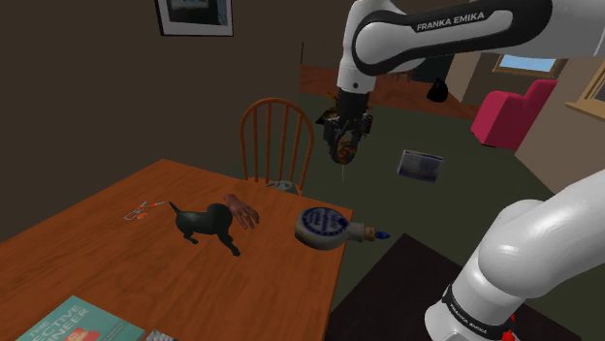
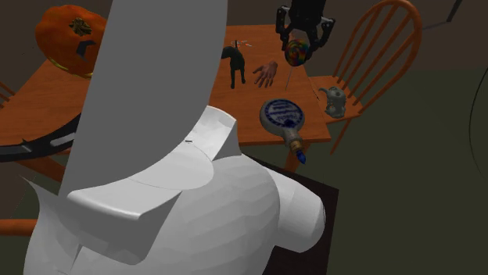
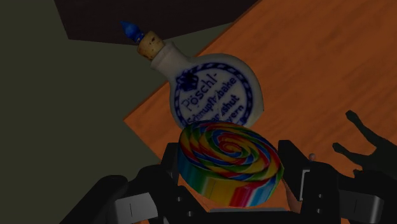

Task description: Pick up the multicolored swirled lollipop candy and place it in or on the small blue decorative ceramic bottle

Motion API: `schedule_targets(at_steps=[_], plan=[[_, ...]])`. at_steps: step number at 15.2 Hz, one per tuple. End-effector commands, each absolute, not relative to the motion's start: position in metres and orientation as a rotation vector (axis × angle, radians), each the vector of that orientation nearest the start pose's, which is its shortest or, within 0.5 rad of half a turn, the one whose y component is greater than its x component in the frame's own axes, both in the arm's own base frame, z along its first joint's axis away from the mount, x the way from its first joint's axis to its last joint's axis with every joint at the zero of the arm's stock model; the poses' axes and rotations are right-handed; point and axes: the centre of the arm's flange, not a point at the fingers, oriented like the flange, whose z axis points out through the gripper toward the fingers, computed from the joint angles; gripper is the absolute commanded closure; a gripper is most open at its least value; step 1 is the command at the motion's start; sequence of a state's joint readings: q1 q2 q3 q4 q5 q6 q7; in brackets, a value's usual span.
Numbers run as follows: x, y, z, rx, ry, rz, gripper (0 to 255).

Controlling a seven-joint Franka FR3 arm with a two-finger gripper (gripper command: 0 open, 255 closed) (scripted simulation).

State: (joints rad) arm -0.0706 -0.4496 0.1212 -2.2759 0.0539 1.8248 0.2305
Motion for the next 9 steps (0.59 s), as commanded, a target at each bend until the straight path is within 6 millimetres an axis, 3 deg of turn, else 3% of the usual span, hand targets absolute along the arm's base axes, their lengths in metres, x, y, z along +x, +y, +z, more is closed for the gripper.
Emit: schedule_targets(at_steps=[1, 9], plan=[[0.417, 0.031, 0.517, -3.126, 0.322, 0.005, 255], [0.417, 0.031, 0.475, -3.126, 0.322, 0.005, 255]])
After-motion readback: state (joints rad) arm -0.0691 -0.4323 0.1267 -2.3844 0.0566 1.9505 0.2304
